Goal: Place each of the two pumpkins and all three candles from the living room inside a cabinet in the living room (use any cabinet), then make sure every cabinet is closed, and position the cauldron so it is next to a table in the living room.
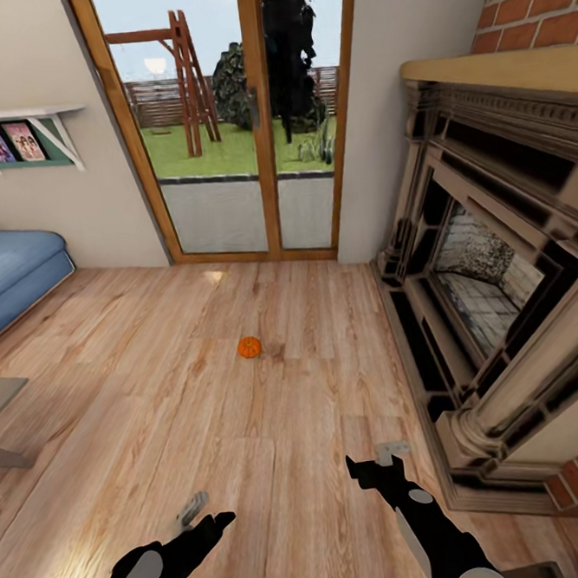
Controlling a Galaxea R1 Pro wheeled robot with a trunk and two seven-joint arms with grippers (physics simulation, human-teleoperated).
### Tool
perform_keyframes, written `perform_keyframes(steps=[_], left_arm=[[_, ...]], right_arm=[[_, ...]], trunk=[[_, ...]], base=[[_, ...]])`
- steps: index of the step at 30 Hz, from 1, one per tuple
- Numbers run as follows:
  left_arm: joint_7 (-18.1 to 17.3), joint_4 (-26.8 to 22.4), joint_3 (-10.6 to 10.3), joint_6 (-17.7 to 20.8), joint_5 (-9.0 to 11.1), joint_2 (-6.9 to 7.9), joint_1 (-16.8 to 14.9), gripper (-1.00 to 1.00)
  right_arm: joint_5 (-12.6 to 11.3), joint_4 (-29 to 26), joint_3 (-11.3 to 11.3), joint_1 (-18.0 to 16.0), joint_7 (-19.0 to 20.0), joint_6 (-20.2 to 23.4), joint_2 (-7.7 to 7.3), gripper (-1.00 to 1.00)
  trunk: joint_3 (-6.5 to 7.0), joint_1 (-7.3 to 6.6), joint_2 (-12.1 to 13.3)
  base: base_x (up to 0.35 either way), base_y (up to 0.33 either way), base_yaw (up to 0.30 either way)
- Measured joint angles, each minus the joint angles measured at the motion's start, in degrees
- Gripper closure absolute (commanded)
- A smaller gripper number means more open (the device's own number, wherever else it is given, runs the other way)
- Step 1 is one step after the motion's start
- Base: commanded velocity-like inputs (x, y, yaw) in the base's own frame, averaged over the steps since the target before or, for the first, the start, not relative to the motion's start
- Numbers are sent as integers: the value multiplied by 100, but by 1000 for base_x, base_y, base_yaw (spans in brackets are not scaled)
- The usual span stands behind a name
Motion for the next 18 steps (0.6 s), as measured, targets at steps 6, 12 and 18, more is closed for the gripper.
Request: perform_keyframes(steps=[6, 12, 18], left_arm=[[-5, 27, -27, -4, 22, 22, 6, -100], [3, 46, -17, -12, 30, 46, 17, -100], [2, 156, -8, -25, 32, 59, 19, -100]], right_arm=[[6, 41, 7, 1, -1, -1, 9, -100], [4, 133, 12, 0, -36, 0, 20, -100], [0, 262, 48, -1, -56, -8, 69, -100]], trunk=[[-54, 132, -241], [-115, 264, -481], [-180, 396, -722]], base=[[0, 0, 61], [0, 0, 196], [0, 0, 227]])
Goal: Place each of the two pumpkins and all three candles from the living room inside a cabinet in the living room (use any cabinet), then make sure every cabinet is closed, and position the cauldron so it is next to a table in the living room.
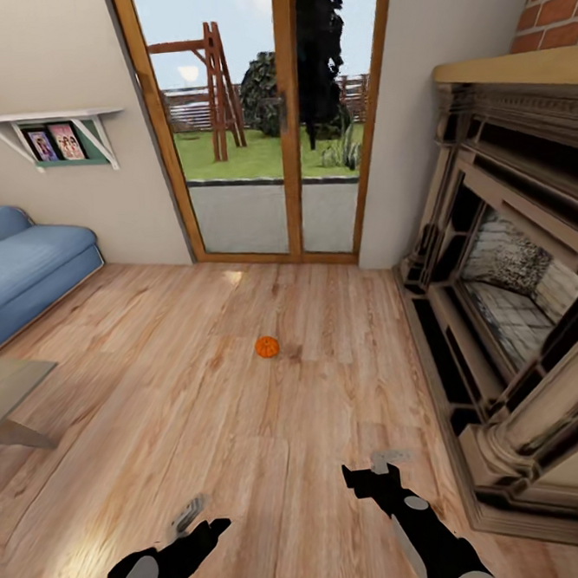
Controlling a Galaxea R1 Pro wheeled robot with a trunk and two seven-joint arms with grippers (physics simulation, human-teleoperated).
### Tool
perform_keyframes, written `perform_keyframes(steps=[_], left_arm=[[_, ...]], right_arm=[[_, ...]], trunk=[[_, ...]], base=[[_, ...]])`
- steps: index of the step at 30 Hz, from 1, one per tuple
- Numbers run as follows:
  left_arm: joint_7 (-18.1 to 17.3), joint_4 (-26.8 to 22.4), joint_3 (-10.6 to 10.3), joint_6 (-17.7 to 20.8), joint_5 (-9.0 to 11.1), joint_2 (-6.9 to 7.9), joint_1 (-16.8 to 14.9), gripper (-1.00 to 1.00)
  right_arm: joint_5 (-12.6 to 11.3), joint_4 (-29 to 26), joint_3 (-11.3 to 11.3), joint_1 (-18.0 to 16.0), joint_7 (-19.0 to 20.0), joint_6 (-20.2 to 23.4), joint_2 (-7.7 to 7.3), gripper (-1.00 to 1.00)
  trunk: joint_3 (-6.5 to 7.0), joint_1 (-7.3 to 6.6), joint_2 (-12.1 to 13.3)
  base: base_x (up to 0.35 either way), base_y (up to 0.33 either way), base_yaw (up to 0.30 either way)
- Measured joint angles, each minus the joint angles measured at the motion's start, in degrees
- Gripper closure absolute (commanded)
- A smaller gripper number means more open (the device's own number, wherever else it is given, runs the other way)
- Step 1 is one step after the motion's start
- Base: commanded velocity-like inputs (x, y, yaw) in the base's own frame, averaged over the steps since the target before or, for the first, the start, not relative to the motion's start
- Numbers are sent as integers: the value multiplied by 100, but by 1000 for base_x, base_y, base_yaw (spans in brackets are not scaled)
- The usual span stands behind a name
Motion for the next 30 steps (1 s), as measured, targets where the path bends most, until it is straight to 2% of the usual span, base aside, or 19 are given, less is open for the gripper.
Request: perform_keyframes(steps=[15, 25, 27, 30], left_arm=[[-7, 127, 14, -9, 8, 3, 0, -100], [-4, 152, 21, -23, 8, 5, 0, -100], [-6, 229, 70, -26, 11, 4, 0, -100], [-11, 328, 252, -27, 14, 4, 0, -100]], right_arm=[[8, 120, 23, 1, 0, -12, 31, -100], [18, 265, 286, 0, -2, -37, 33, -100], [18, 271, 303, -1, -1, -33, 35, -100], [20, 275, 315, -1, 0, -26, 41, -100]], trunk=[[-176, 330, -602], [-298, 549, -1003], [-323, 593, -1083], [-360, 659, -1203]], base=[[0, 0, 241], [0, 0, 247], [0, 0, 248], [0, 0, 250]])
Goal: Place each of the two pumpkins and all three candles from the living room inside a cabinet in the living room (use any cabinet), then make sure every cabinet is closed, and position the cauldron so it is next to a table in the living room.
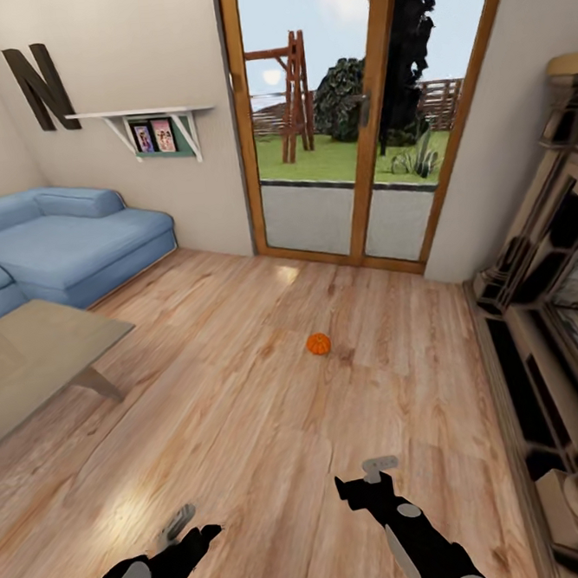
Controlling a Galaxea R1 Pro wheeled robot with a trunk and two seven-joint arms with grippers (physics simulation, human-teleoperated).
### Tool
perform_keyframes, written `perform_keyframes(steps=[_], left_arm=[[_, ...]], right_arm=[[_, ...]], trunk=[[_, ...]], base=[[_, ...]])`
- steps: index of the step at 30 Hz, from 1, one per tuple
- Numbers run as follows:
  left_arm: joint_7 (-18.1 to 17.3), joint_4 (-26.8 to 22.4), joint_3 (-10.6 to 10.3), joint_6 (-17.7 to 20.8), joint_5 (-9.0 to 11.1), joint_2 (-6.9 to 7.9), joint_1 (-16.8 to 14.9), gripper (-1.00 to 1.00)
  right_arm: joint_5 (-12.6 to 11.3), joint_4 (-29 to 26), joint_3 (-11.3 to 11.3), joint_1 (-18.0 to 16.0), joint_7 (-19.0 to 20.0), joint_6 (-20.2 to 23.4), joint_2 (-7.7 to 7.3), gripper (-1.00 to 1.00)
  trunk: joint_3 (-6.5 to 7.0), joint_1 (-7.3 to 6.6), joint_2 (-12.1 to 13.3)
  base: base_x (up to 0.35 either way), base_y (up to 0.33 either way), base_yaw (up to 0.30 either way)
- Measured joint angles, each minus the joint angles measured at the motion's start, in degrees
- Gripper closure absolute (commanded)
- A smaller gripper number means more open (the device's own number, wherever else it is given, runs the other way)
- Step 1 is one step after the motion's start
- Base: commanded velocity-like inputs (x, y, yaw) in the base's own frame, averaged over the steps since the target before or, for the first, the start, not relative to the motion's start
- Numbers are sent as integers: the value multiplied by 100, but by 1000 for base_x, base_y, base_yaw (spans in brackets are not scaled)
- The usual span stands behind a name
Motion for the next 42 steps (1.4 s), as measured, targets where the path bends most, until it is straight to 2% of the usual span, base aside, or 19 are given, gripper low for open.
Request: perform_keyframes(steps=[1, 6, 8, 11, 13, 16, 21, 27, 37, 42], left_arm=[[-3, 24, 77, 0, 0, 0, 0, -100], [-9, 47, 165, -1, 2, 0, 0, -100], [-12, 52, 172, -1, 2, 3, -1, -100], [-12, 56, 175, -1, 2, 7, -1, -100], [-13, 134, 191, 0, 1, 8, 0, -100], [-18, 213, 253, -6, 2, 8, -1, -100], [-26, 306, 471, -8, 2, 8, -1, -100], [-30, 338, 509, -2, 2, 10, -1, -100], [-40, 463, 571, -9, 2, 17, 8, -100], [-47, 573, 965, -2, 4, 10, 7, -100]], right_arm=[[2, 1, 2, 0, 0, 4, 1, -100], [12, 67, 51, 2, 5, 0, 9, -100], [11, 125, 213, 1, 18, -14, 17, -100], [1, 177, 576, 1, 19, -27, 21, -100], [-2, 189, 694, 0, 19, -30, 17, -100], [-3, 191, 717, 0, 19, -31, 20, -100], [2, 266, 771, 2, 21, -31, 29, -100], [0, 368, 970, 1, 22, -39, 32, -100], [-3, 376, 1007, 2, 22, -39, 33, -100], [0, 384, 1014, 5, 29, -39, 36, -100]], trunk=[[-12, 22, -40], [-75, 132, -241], [-101, 176, -321], [-140, 242, -441], [-166, 286, -522], [-207, 352, -642], [-274, 461, -842], [-357, 593, -1083], [-527, 813, -1484], [-617, 923, -1685]], base=[[0, 0, 252], [0, 0, 253], [0, 0, 255], [0, 0, 262], [0, 0, 266], [0, 0, 266], [0, 0, 267], [0, 0, 272], [0, 0, 291], [0, 0, 296]])
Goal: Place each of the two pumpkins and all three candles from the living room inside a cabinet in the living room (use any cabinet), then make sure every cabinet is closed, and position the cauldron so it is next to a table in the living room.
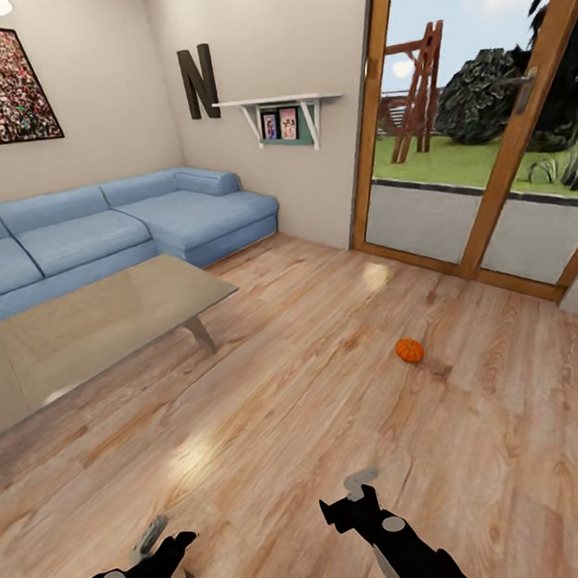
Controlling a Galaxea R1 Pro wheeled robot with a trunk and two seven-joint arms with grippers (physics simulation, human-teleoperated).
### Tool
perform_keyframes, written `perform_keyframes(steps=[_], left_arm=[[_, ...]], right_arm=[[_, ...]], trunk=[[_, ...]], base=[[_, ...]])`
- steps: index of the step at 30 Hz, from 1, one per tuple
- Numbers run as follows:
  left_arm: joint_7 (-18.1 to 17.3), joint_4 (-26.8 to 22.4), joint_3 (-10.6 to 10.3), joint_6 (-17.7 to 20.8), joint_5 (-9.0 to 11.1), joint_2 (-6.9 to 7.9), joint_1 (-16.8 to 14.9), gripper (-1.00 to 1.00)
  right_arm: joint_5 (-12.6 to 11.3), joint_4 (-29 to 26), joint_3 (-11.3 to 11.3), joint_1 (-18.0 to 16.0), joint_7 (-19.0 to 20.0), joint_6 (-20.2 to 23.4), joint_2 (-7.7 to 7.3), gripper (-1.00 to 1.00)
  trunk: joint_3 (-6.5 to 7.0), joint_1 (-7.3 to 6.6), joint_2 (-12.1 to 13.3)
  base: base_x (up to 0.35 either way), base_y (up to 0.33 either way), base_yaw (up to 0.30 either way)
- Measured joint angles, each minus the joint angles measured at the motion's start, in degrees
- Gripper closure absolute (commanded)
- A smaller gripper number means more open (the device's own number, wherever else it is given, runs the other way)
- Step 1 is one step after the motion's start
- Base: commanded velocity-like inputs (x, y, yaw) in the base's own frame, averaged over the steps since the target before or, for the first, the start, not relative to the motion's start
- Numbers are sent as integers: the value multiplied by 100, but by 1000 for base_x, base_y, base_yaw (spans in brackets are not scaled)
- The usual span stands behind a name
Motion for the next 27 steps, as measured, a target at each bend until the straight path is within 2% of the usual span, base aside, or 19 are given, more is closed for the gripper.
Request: perform_keyframes(steps=[3, 11, 27], left_arm=[[-1, 14, 68, 2, -1, -2, 0, -100], [2, 23, 93, 4, -1, -2, 5, -100], [0, 15, 102, -7, 0, 6, 42, -100]], right_arm=[[5, 13, 6, 1, -2, 6, 4, -100], [6, 53, 156, -1, -2, 8, 5, -100], [9, 71, 167, -2, -4, 8, 5, -100]], trunk=[[-54, 66, -120], [-197, 242, -441], [-485, 593, -1083]], base=[[0, 0, 298], [0, 0, 299], [0, 0, 299]])
